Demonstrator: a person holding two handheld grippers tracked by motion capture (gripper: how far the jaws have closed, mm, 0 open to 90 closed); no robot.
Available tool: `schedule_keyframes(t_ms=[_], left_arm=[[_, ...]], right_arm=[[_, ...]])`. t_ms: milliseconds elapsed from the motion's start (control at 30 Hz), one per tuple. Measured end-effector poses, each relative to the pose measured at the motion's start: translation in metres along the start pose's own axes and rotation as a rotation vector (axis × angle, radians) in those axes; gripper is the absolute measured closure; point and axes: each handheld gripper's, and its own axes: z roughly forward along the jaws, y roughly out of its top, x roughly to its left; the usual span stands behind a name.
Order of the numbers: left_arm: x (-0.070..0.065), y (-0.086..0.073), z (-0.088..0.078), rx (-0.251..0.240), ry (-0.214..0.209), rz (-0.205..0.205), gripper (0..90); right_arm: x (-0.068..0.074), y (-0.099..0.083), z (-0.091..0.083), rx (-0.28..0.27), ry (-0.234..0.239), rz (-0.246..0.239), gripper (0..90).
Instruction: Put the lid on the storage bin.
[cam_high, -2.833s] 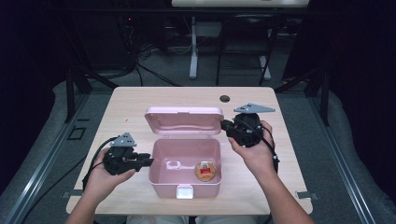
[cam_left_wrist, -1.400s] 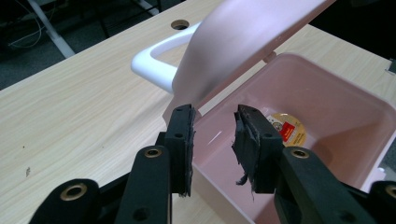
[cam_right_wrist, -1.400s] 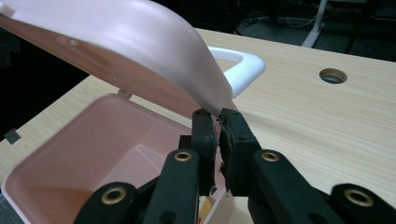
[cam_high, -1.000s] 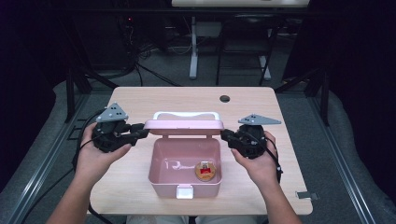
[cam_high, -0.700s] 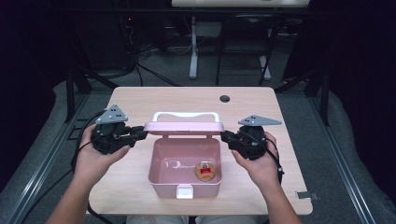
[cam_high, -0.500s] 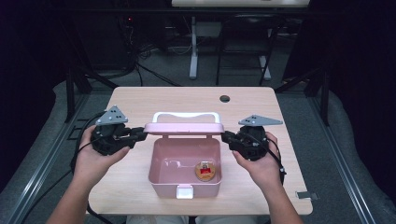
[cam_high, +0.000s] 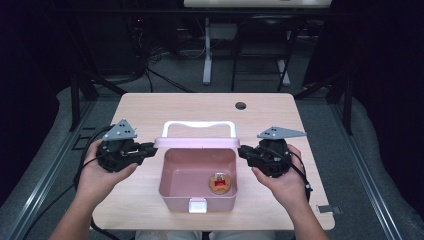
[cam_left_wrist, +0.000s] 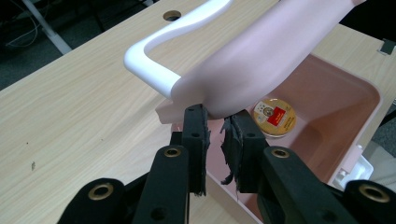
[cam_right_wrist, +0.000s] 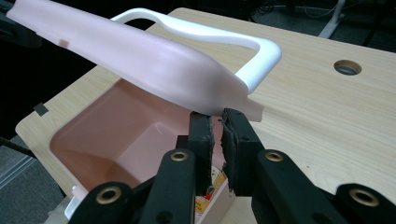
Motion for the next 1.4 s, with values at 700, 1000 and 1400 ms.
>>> schedule_keyframes(t_ms=[700, 1000, 1400], left_arm=[[-0.01, -0.019, -0.001, 0.019, -0.03, 0.01, 77.4], [-0.013, -0.027, 0.0, 0.02, -0.037, 0.009, 77.2], [-0.015, -0.032, 0.0, 0.028, -0.046, 0.012, 77.3]], right_arm=[[0.011, -0.02, -0.005, 0.027, -0.003, -0.039, 80.9], [0.011, -0.028, -0.003, 0.032, 0.004, -0.04, 80.3], [0.012, -0.033, -0.003, 0.041, 0.006, -0.043, 80.2]])
